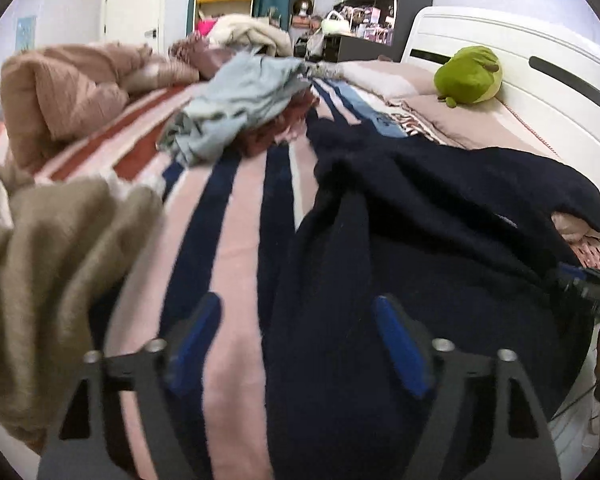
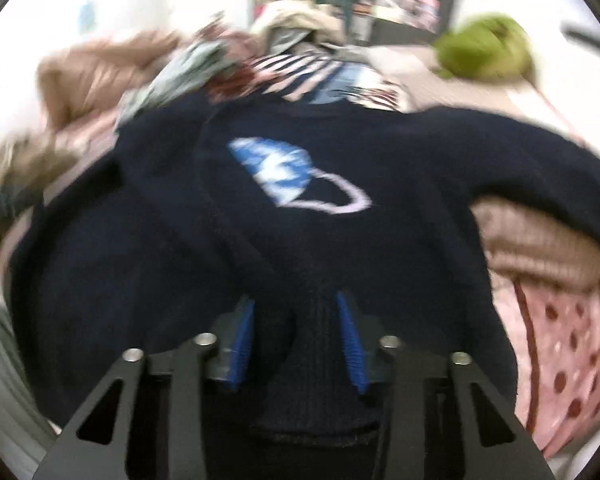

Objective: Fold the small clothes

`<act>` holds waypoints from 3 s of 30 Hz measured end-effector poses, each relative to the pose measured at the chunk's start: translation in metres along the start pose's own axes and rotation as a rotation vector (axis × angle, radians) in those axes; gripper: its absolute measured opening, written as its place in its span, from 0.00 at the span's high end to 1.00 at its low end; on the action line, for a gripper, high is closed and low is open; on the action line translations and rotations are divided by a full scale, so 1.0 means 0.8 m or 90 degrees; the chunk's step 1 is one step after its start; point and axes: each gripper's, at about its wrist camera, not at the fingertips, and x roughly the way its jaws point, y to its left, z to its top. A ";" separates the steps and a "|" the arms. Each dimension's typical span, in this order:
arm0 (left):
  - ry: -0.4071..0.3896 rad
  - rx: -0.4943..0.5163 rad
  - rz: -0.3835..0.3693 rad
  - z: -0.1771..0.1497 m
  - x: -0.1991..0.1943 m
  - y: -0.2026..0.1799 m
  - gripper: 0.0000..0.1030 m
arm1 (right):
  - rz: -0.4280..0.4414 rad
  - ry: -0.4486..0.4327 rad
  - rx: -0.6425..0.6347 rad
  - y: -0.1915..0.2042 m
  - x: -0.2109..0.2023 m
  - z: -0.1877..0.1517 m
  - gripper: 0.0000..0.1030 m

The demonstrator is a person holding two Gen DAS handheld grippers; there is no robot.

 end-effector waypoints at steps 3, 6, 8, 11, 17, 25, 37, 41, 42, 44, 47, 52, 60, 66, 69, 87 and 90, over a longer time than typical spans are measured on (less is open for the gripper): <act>0.015 -0.007 -0.024 -0.003 0.015 0.006 0.50 | -0.046 0.008 0.030 -0.031 -0.003 0.006 0.73; 0.029 0.008 -0.048 -0.003 0.029 0.000 0.53 | -0.088 0.012 0.037 -0.045 -0.009 0.010 0.70; 0.042 0.024 -0.067 -0.004 0.037 -0.010 0.53 | -0.115 0.005 0.047 -0.054 -0.015 0.012 0.70; 0.047 0.052 -0.062 -0.008 0.043 -0.026 0.53 | -0.136 0.006 0.055 -0.066 -0.018 0.013 0.71; 0.045 0.040 -0.087 -0.010 0.031 -0.034 0.90 | -0.063 -0.023 0.038 -0.055 -0.042 0.002 0.53; 0.005 0.092 0.043 -0.022 -0.015 -0.046 0.79 | 0.047 0.018 0.036 -0.041 -0.025 -0.011 0.36; -0.070 0.043 -0.015 0.001 -0.086 -0.034 0.38 | 0.052 -0.053 0.158 -0.091 -0.057 0.010 0.96; -0.104 0.060 -0.038 0.020 -0.102 -0.066 0.33 | 0.013 -0.072 0.144 -0.099 -0.072 0.009 0.86; -0.108 0.064 -0.046 0.023 -0.105 -0.074 0.32 | 0.058 -0.085 0.147 -0.098 -0.078 0.006 0.66; -0.112 0.071 -0.059 0.027 -0.107 -0.086 0.29 | 0.134 -0.095 0.139 -0.088 -0.083 0.003 0.38; -0.110 0.074 -0.071 0.029 -0.107 -0.105 0.27 | 0.097 -0.076 0.093 -0.072 -0.072 0.001 0.34; -0.105 0.088 -0.082 0.035 -0.099 -0.137 0.26 | 0.075 -0.058 0.105 -0.092 -0.047 -0.007 1.00; -0.113 0.097 -0.098 0.049 -0.097 -0.173 0.24 | 0.042 -0.197 0.326 -0.228 -0.097 -0.020 0.23; -0.114 0.083 -0.113 0.055 -0.095 -0.183 0.23 | -0.050 -0.248 0.450 -0.342 -0.088 -0.026 0.23; -0.123 0.063 -0.106 0.056 -0.096 -0.180 0.23 | -0.043 -0.260 0.475 -0.379 -0.078 -0.017 0.23; -0.167 0.003 -0.064 0.053 -0.122 -0.159 0.22 | -0.158 -0.235 0.491 -0.379 -0.082 0.021 0.36; -0.171 -0.005 -0.064 0.049 -0.128 -0.152 0.22 | -0.145 -0.231 0.574 -0.394 -0.076 0.010 0.38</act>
